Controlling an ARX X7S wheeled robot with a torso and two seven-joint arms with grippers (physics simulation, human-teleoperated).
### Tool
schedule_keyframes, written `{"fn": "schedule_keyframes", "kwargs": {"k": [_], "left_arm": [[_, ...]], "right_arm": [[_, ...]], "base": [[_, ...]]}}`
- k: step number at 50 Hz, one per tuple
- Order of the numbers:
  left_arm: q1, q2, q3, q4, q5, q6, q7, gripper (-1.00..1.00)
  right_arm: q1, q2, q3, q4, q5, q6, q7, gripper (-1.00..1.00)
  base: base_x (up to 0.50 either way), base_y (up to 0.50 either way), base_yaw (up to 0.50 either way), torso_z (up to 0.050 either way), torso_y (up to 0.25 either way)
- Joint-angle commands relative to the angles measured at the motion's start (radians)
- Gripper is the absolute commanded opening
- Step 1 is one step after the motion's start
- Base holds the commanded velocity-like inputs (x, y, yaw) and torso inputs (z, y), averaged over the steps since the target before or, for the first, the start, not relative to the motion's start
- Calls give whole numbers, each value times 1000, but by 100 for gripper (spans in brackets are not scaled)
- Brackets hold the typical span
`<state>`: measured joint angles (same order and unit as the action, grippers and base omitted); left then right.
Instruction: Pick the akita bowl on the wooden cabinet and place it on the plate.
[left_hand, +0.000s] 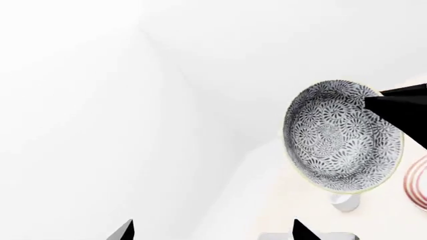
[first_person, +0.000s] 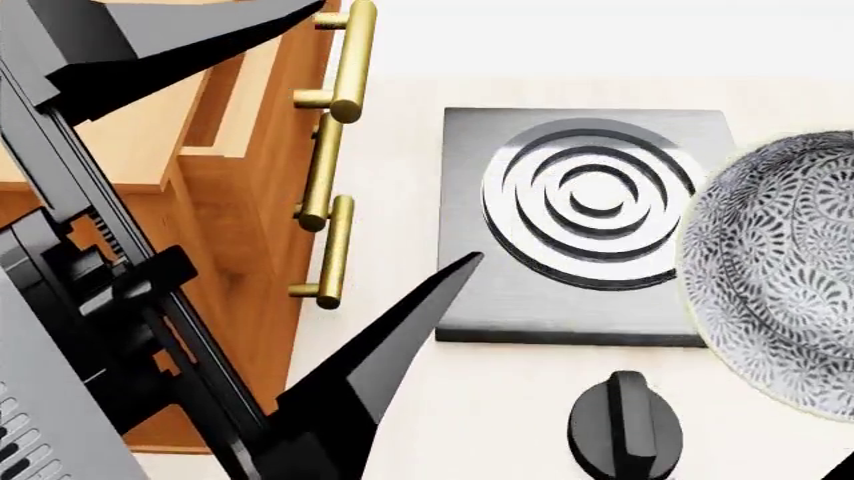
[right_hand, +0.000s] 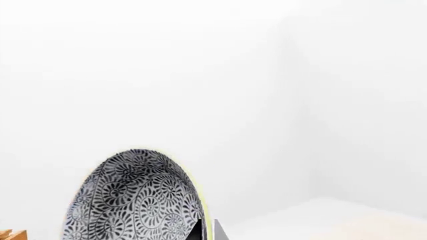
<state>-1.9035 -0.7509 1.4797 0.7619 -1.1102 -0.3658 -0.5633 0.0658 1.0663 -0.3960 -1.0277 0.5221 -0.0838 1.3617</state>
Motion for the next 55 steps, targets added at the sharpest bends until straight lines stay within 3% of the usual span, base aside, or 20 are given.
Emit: {"fn": "schedule_keyframes", "kwargs": {"k": [1, 10, 12, 18, 27, 31, 36, 42, 48, 55], "left_arm": [[11, 26, -37, 15, 5, 6, -16, 100], [36, 28, -36, 47, 35, 5, -73, 100], [38, 26, -44, 61, 34, 5, -108, 100], [35, 30, -51, 81, 27, -1, -142, 100], [45, 31, -51, 77, 35, 3, -140, 100], [36, 30, -58, 84, 24, -2, -151, 100], [28, 38, -62, 95, 12, -11, -163, 100], [41, 57, -53, 87, 31, -13, -163, 100], [40, 55, -58, 85, 28, -10, -158, 100], [50, 45, -56, 79, 39, -6, -153, 100]], "right_arm": [[-163, 58, 138, -1, -93, -220, 103, -100], [-194, 94, 184, -16, -88, -145, 197, -100], [-232, 86, 254, -19, -74, -50, 207, -100], [-302, 45, 395, -19, -39, 14, 208, -100], [-395, 75, 492, -19, -11, -53, 208, -100], [-456, 66, 531, -19, -15, -137, 207, -100], [-603, -20, 669, 6, -19, -283, 144, -100], [-682, -45, 760, 12, 10, -320, 97, -100], [-691, -39, 783, 19, 33, -337, 65, -100], [-687, -38, 721, 86, 196, -657, -184, -100]], "base": [[0, 0, 0, 0, 0], [0, 0, 0, 0, 1], [0, 0, 0, 0, 0], [0, 0, 0, 0, 0], [0, 0, 0, 0, 0], [0, 0, 0, 0, 0], [0, 0, 0, 0, 0], [0, 0, 0, 0, 0], [0, 0, 0, 2, 2], [0, 0, 0, 0, 0]]}}
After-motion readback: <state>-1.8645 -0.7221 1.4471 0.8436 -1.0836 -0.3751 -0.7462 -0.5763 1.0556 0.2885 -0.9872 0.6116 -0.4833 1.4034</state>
